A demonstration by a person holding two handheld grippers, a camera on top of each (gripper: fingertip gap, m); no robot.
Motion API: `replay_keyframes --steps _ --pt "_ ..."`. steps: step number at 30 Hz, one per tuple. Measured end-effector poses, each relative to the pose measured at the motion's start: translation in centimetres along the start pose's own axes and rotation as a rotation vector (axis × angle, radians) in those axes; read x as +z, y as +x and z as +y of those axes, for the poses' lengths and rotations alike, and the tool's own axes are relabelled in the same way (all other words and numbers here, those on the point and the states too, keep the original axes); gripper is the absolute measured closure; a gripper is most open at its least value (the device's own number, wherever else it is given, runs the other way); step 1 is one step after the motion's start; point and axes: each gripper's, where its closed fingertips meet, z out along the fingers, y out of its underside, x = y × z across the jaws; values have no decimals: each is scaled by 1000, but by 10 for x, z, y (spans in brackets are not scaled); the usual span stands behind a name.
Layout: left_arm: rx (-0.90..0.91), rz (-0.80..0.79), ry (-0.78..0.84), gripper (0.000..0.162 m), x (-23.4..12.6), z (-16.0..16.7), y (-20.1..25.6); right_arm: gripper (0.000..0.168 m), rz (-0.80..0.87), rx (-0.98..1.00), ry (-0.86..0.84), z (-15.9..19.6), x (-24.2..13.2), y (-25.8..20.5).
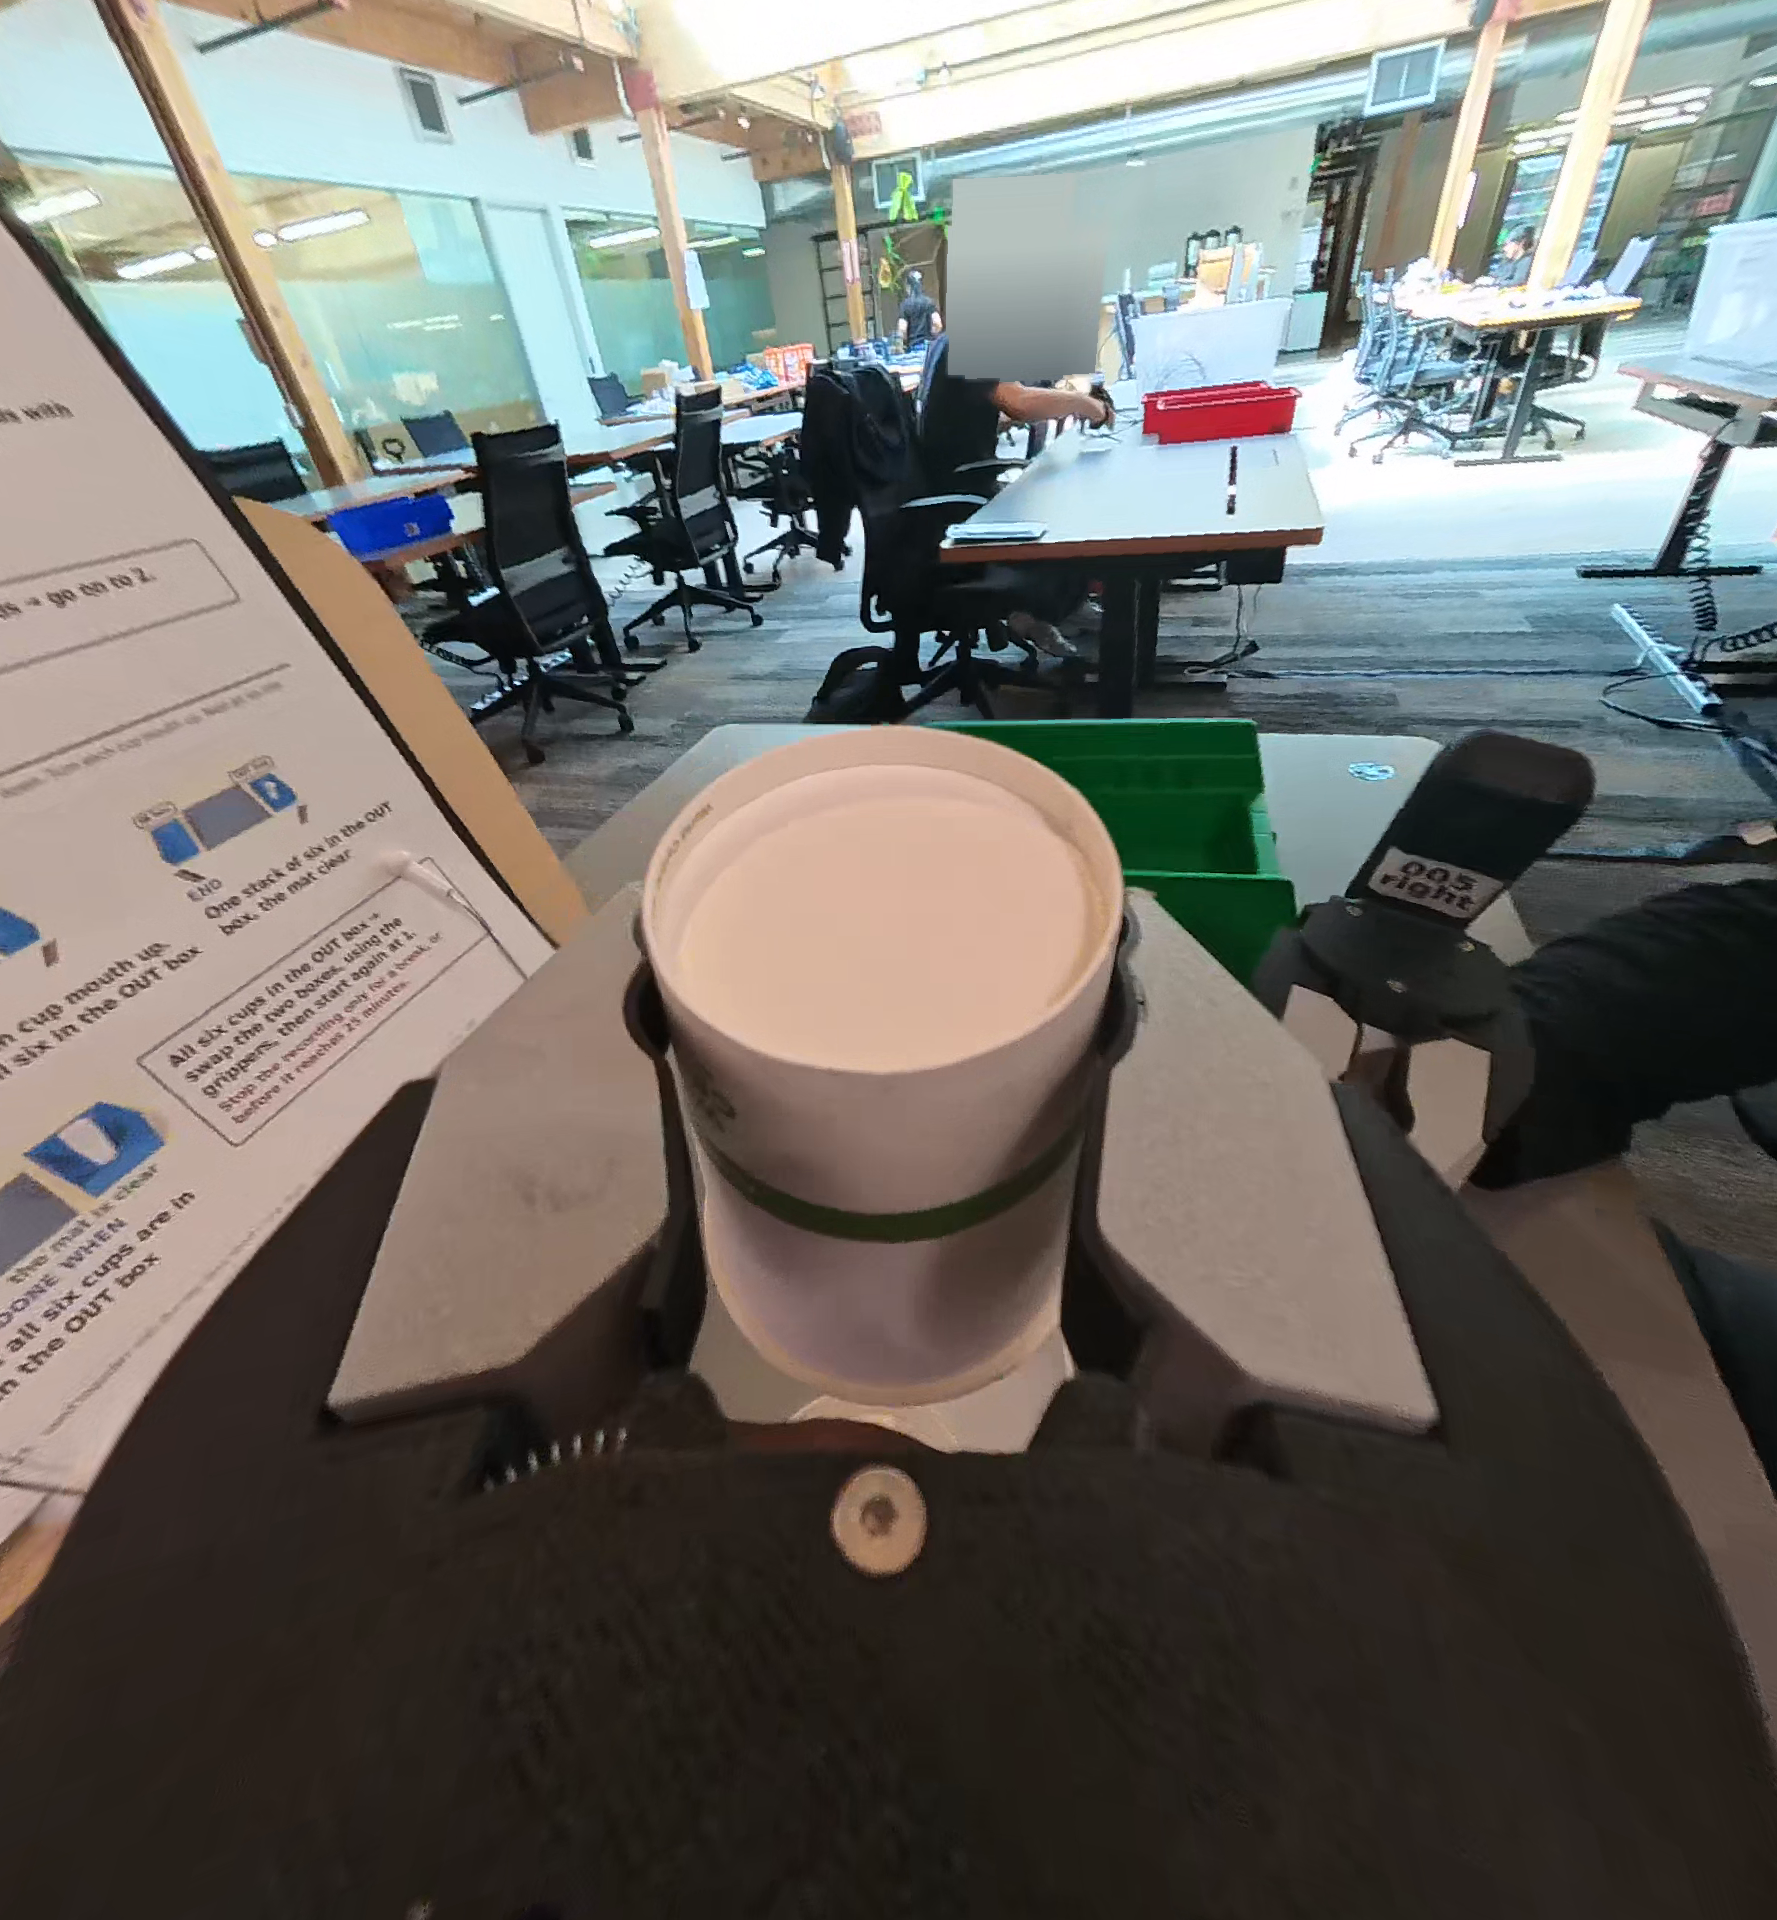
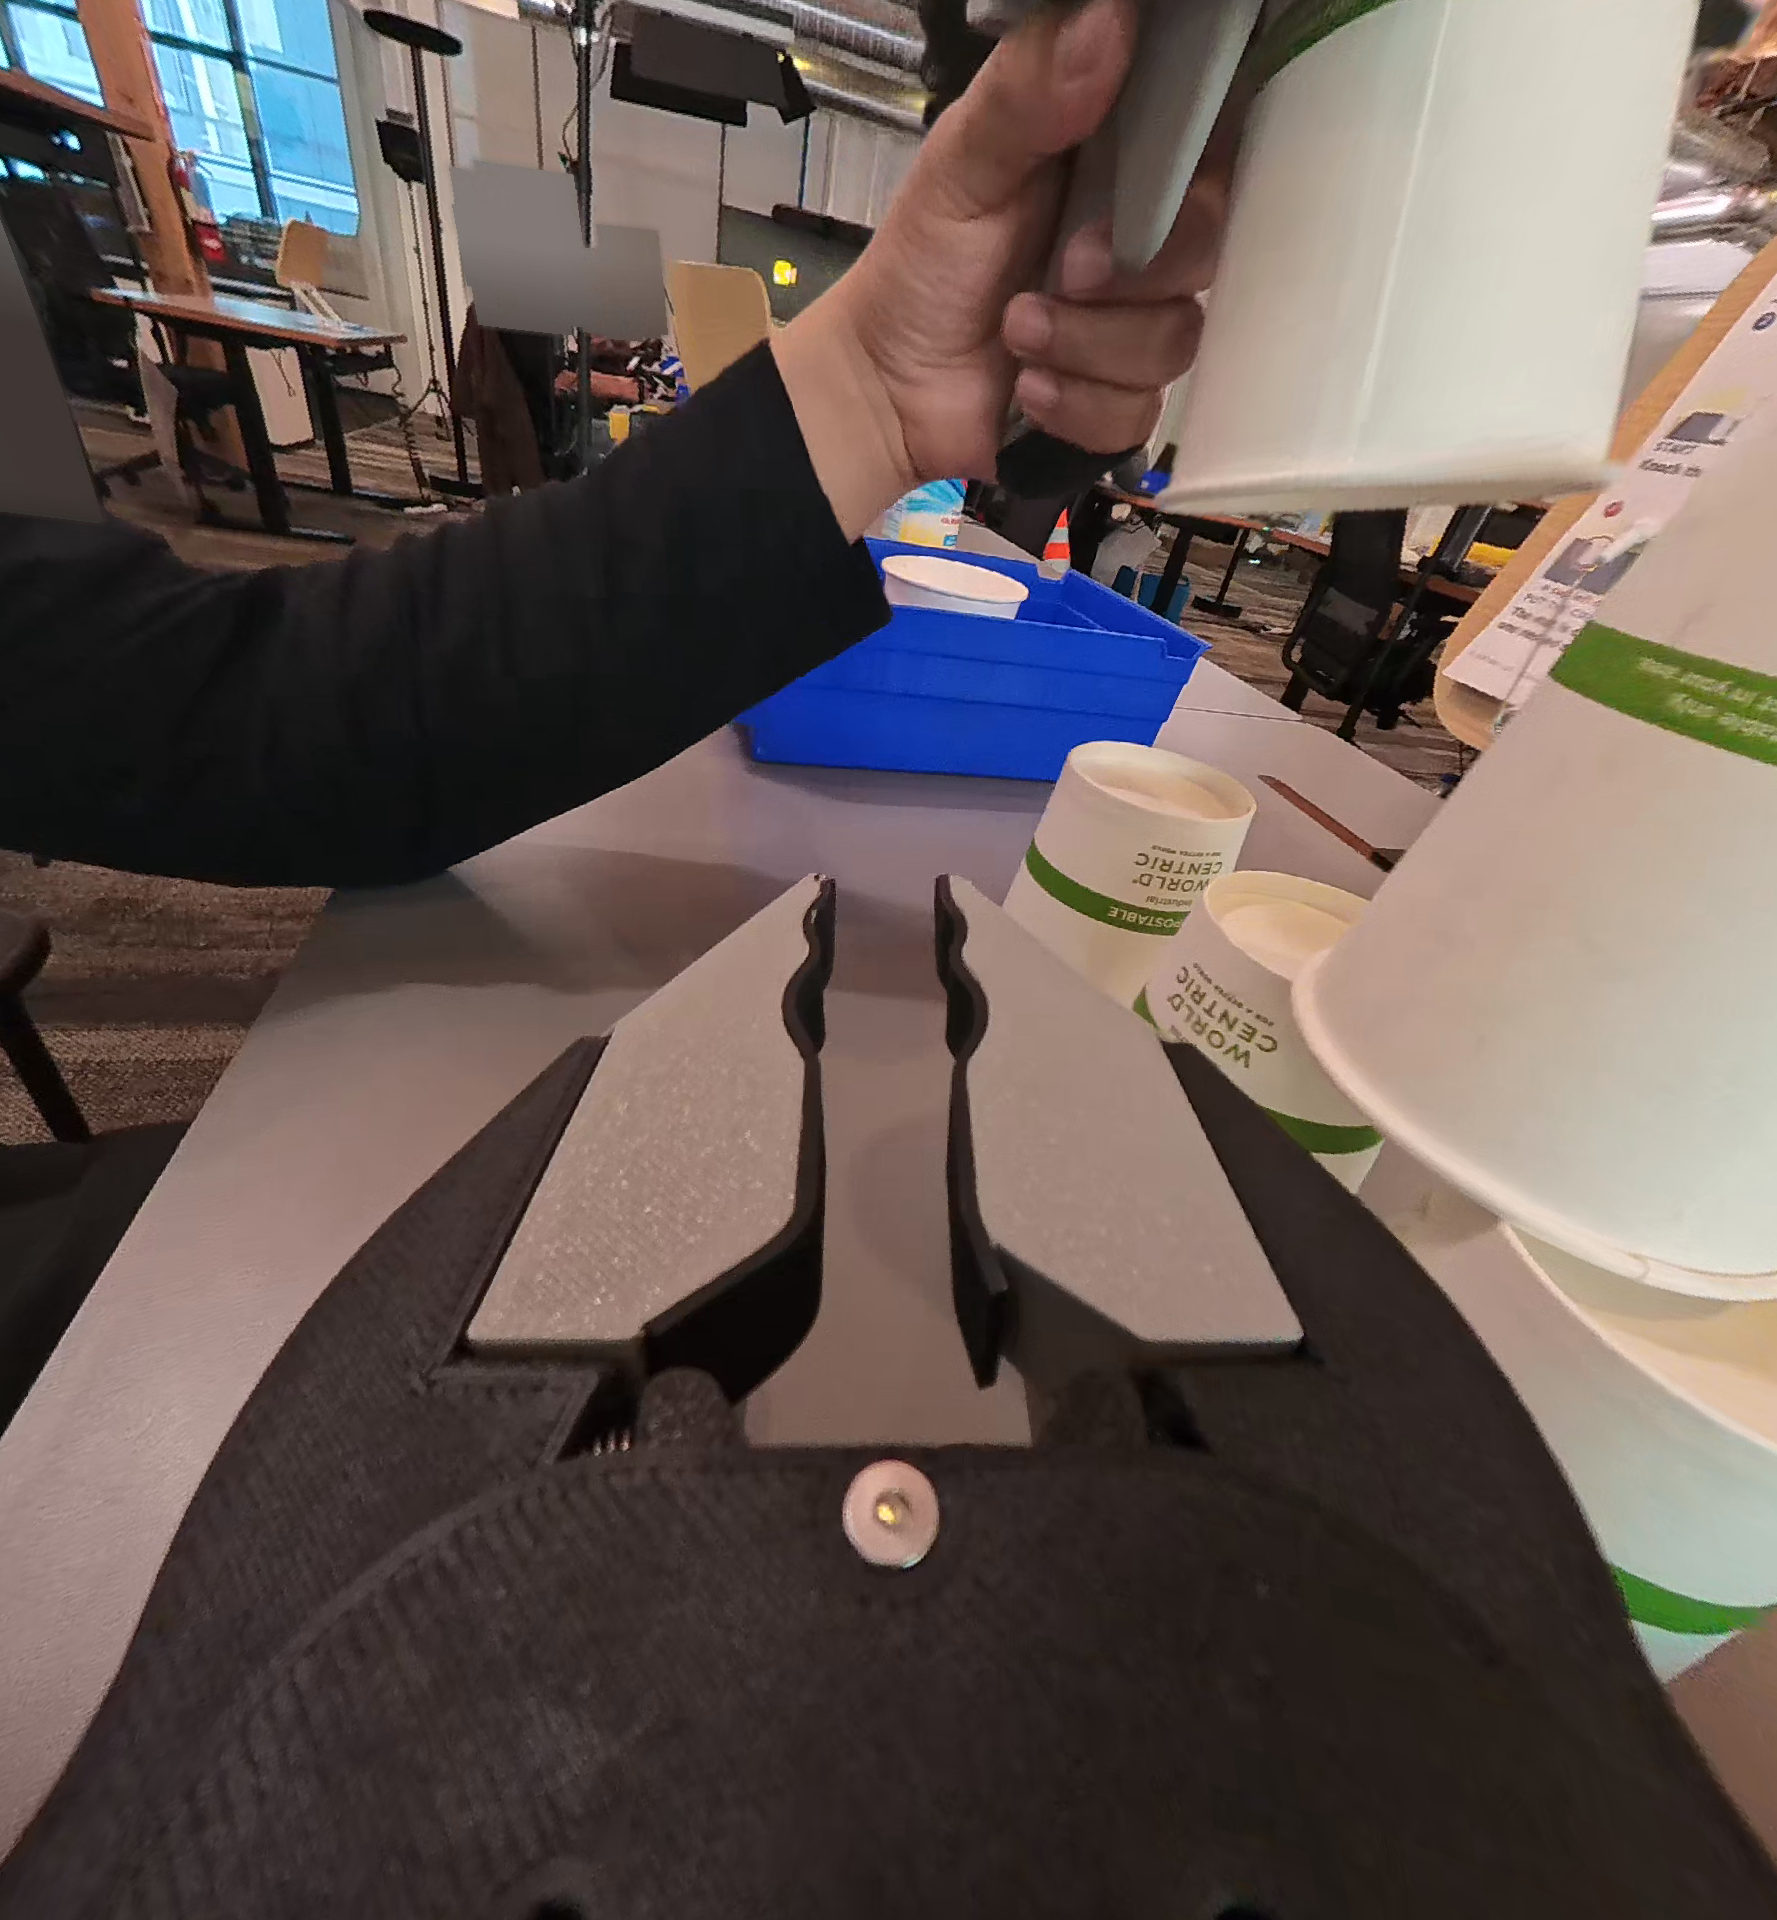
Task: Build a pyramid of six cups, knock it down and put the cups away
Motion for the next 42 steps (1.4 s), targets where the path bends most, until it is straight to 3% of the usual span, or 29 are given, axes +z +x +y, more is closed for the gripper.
replay_keyframes --steps 14,42 --pt "-10 30 -183 78 25 49 -4 153 57 22 -7 3 -4 12" --pt "-38 28 -281 78 32 72 -7 153 63 41 -10 6 -5 17"
